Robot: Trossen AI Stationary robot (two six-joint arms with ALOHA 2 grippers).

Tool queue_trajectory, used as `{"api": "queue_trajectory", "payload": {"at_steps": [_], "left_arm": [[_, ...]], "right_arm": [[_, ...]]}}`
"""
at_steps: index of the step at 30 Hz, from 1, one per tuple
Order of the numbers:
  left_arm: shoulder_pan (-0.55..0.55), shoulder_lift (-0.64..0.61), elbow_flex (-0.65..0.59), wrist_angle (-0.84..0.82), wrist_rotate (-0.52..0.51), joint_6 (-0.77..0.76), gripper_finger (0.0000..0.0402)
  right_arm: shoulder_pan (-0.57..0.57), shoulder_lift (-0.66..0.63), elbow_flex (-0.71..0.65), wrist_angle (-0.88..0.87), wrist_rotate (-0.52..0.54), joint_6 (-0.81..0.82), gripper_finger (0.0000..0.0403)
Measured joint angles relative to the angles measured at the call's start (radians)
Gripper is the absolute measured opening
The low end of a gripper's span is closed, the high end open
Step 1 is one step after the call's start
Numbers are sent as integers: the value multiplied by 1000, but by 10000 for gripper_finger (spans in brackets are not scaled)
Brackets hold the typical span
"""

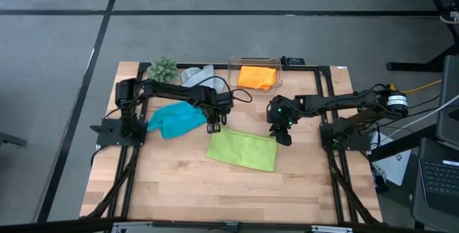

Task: Fold microfiber towels
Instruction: Fold the green microfiber cloth

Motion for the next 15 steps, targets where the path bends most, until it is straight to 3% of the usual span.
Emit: {"api": "queue_trajectory", "payload": {"at_steps": [6,15], "left_arm": [[-42,0,49,-83,83,-81,107],[-165,0,42,-22,93,-129,105]], "right_arm": [[0,0,0,18,0,1,124],[4,0,0,0,1,17,124]]}}
